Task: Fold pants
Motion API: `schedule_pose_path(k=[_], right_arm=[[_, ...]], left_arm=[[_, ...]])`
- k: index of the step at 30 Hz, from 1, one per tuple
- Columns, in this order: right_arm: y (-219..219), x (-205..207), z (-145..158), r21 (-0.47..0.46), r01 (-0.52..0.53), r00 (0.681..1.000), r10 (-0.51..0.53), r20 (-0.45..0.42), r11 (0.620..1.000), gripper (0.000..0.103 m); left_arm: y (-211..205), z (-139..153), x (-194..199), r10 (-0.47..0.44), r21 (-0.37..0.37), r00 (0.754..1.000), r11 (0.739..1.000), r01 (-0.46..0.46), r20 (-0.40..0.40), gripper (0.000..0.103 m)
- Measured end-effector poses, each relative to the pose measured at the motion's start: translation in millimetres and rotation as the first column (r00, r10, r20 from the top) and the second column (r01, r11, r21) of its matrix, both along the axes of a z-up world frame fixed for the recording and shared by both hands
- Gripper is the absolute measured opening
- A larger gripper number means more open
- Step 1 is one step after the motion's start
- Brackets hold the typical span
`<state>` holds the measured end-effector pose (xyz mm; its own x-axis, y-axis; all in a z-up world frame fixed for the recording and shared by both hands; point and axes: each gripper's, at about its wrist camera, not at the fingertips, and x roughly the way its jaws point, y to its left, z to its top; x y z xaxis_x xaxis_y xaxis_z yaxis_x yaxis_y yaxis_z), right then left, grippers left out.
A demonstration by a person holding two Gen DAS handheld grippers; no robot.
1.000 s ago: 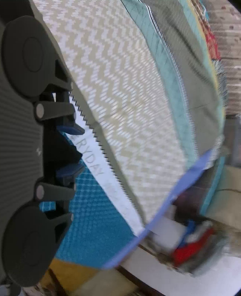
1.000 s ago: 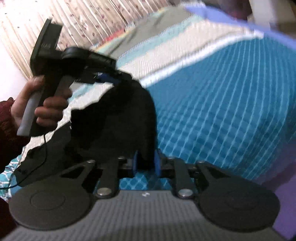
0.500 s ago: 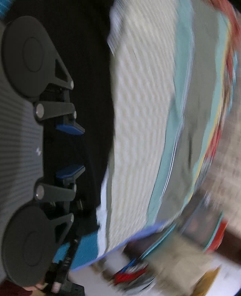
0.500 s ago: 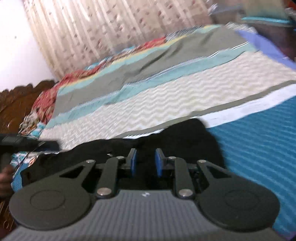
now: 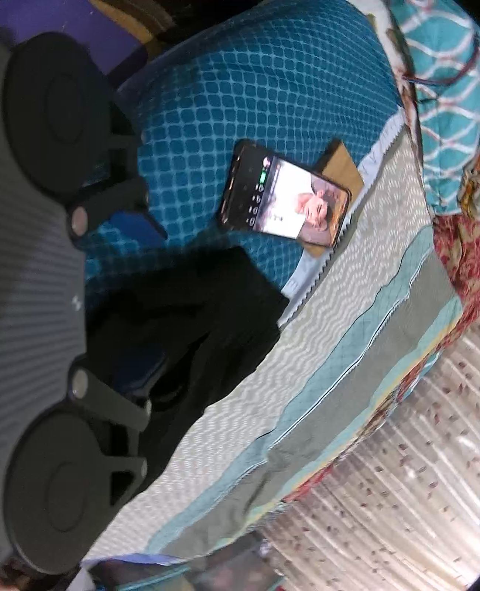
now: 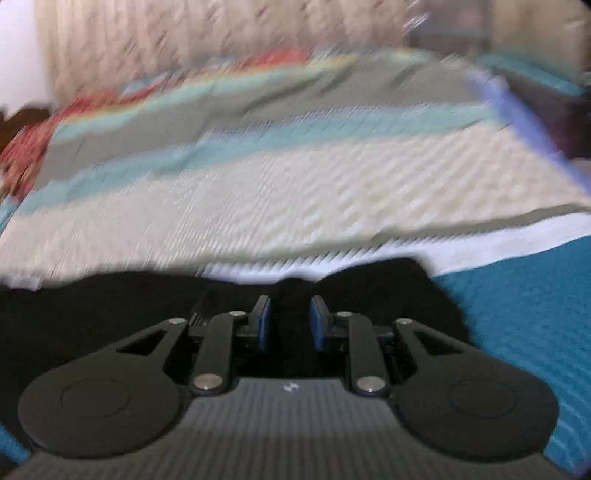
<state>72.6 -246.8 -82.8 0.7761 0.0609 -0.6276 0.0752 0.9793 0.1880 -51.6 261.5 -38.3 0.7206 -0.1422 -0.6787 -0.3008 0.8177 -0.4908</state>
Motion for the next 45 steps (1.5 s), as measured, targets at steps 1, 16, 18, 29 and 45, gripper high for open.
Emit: schedule_pose_path(k=[1, 16, 18, 29, 45], right_arm=[[-1.5, -5.5, 5.9, 0.002, 0.042, 0.999, -0.042, 0.022, 0.999, 0.030], [178.8, 5.0, 8.5, 0.208, -0.497, 0.846, 0.524, -0.101, 0.842, 0.030], [203.7, 5.4, 12.2, 0.203, -0.552, 0.808, 0.579, -0.111, 0.809, 0.030], [259.8, 47.2, -29.7, 0.473, -0.492, 0.740, 0.637, -0.215, 0.731, 0.032], [81.6, 10.7, -15.3, 0.643, -0.056, 0.964, 0.209, -0.165, 0.764, 0.045]], left_arm=[[4.1, -3.3, 5.2, 0.001, -0.009, 1.000, 1.000, -0.001, 0.002, 0.079], [12.1, -54.0, 58.0, -0.046, -0.195, 0.997, 0.979, 0.057, 0.058, 0.090], [7.7, -53.9, 62.3, -0.019, -0.176, 0.999, 0.984, 0.028, 0.051, 0.064], [-59.0, 3.9, 46.2, -0.165, 0.139, 0.973, 0.980, 0.143, 0.163, 0.026], [-244.1, 1.4, 27.6, -0.719, 0.511, 0.694, 0.607, 0.608, 0.028, 0.071]])
